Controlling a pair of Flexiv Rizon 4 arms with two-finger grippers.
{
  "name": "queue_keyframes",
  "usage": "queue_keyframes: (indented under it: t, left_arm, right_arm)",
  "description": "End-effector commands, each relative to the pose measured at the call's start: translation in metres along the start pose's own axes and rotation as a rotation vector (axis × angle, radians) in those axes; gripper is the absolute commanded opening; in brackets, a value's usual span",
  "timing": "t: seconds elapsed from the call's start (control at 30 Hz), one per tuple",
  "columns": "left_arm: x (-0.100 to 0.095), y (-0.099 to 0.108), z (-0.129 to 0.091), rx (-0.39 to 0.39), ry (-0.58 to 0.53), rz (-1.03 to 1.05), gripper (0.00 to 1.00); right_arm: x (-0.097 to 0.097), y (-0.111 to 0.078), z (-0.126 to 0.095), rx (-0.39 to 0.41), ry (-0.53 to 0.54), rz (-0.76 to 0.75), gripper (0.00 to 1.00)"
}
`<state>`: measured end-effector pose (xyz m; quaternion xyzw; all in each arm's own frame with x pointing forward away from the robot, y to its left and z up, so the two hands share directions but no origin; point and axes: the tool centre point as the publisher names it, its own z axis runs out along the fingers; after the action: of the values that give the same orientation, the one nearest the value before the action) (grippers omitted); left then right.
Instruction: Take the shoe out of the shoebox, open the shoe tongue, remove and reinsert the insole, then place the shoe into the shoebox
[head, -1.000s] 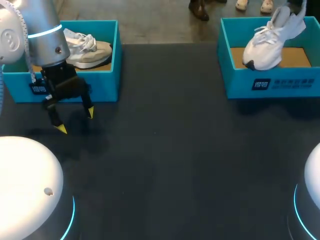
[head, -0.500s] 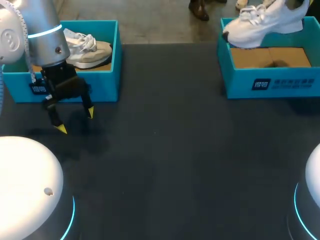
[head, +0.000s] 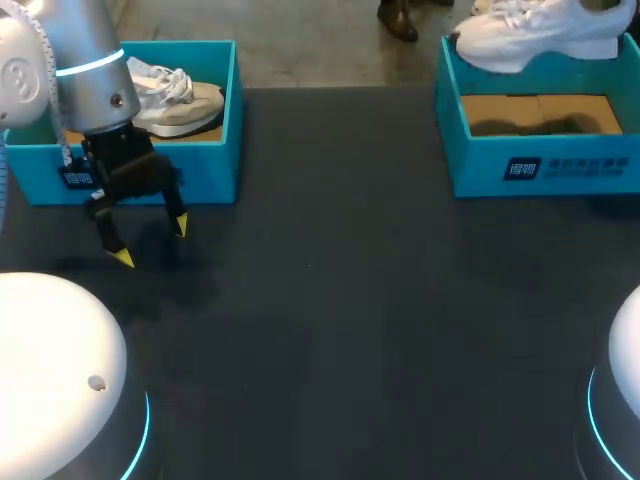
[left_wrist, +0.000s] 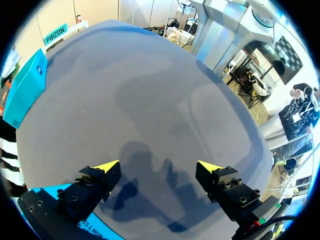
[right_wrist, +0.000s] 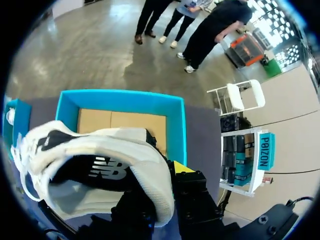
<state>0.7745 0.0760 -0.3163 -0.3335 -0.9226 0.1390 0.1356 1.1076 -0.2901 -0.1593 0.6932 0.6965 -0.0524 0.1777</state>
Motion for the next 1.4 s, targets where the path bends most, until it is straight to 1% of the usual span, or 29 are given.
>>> queue_keyframes:
  t: [0.03, 0.2, 0.33, 0.47, 0.5, 0.63, 0.7, 0.77, 1.1, 1.23, 1.4]
  left_arm:
    - [0.001, 0.000, 0.000, -0.003, 0.000, 0.000, 1.00]
    - [0.001, 0.000, 0.000, -0.003, 0.000, 0.000, 1.00]
    - [0.001, 0.000, 0.000, -0.003, 0.000, 0.000, 1.00]
    - [0.001, 0.000, 0.000, -0.003, 0.000, 0.000, 1.00]
    - [0.001, 0.000, 0.000, -0.003, 0.000, 0.000, 1.00]
    - [0.001, 0.000, 0.000, -0.003, 0.000, 0.000, 1.00]
    - [0.001, 0.000, 0.000, -0.003, 0.000, 0.000, 1.00]
    - [0.001, 0.000, 0.000, -0.003, 0.000, 0.000, 1.00]
    - [0.001, 0.000, 0.000, -0.003, 0.000, 0.000, 1.00]
    - [0.001, 0.000, 0.000, -0.003, 0.000, 0.000, 1.00]
    - [0.001, 0.000, 0.000, -0.003, 0.000, 0.000, 1.00]
  right_arm:
    - [-0.002, 0.008, 0.016, 0.019, 0.057, 0.003, 0.00]
    - [0.007, 0.006, 0.033, 0.058, 0.052, 0.025, 0.00]
    - [0.013, 0.003, 0.043, 0.066, 0.066, 0.036, 0.00]
    - [0.016, 0.001, 0.059, 0.075, 0.094, 0.050, 0.00]
    - [0.017, 0.000, 0.064, 0.074, 0.120, 0.054, 0.00]
    - [0.013, -0.002, 0.080, 0.084, 0.153, 0.072, 0.00]
    - [0.009, -0.004, 0.087, 0.087, 0.142, 0.076, 0.00]
    - [0.007, -0.005, 0.093, 0.095, 0.156, 0.082, 0.00]
    - [0.005, -0.011, 0.098, 0.094, 0.128, 0.073, 0.00]
    - [0.004, -0.012, 0.106, 0.097, 0.108, 0.067, 0.00]
    - [-0.002, -0.016, 0.115, 0.104, 0.101, 0.073, 0.00]
